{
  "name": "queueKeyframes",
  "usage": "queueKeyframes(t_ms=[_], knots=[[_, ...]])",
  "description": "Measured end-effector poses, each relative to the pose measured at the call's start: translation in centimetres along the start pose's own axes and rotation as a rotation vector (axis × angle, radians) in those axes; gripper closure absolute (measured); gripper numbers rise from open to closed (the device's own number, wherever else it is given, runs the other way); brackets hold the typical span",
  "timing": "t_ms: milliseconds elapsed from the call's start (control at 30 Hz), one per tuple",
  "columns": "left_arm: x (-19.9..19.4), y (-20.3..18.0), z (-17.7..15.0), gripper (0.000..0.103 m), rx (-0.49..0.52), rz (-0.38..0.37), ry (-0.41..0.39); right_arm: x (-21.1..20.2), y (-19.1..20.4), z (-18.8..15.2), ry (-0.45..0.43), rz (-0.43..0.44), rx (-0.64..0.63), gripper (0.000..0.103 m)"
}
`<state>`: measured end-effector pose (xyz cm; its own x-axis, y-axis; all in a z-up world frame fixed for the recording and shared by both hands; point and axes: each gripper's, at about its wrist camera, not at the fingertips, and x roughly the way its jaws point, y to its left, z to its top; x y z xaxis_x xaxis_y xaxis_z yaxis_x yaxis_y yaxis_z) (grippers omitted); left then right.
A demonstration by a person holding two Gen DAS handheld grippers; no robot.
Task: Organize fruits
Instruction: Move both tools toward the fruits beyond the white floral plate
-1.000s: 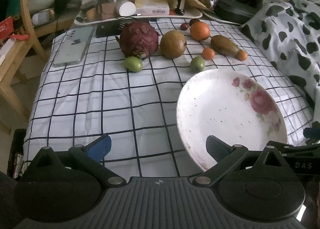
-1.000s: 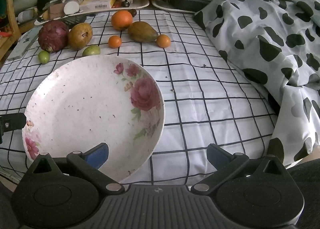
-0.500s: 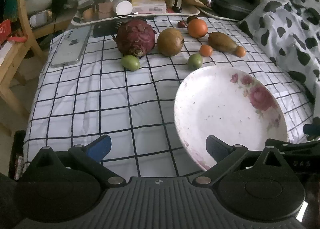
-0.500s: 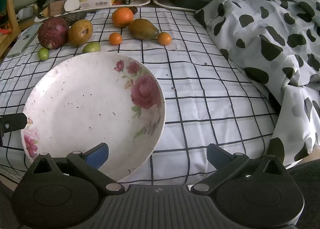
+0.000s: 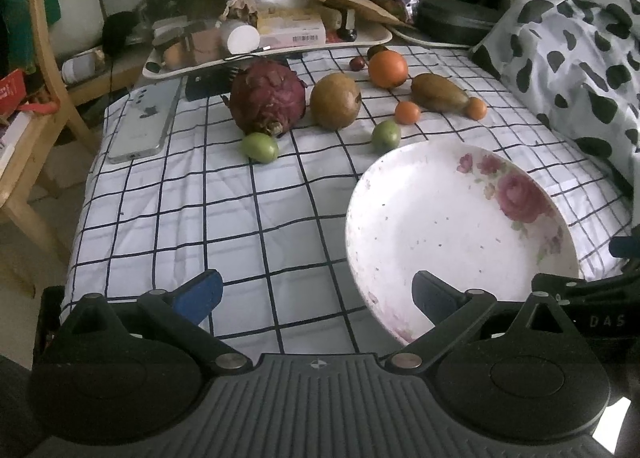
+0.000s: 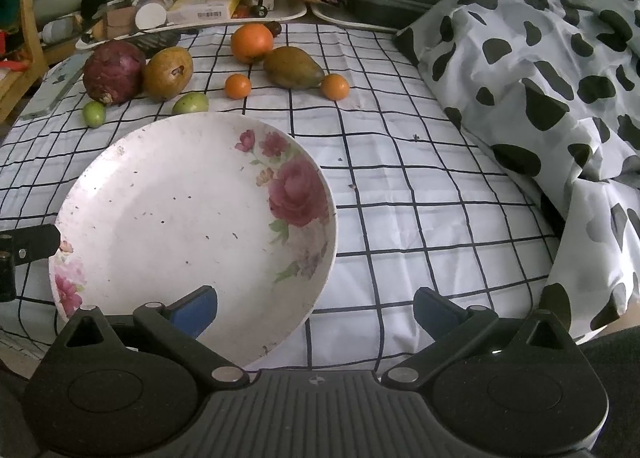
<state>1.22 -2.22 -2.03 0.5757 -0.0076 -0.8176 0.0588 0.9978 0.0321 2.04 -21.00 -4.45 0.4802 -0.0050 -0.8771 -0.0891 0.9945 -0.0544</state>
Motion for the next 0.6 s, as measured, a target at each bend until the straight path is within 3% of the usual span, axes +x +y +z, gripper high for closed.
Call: queueKeyframes(t_ms=[600], knots=[[-1.0, 0.1, 1.1, 0.000, 0.018, -0.050, -0.086, -0.8, -0.8, 2.0, -0.144, 0.012, -0.002, 0.000]])
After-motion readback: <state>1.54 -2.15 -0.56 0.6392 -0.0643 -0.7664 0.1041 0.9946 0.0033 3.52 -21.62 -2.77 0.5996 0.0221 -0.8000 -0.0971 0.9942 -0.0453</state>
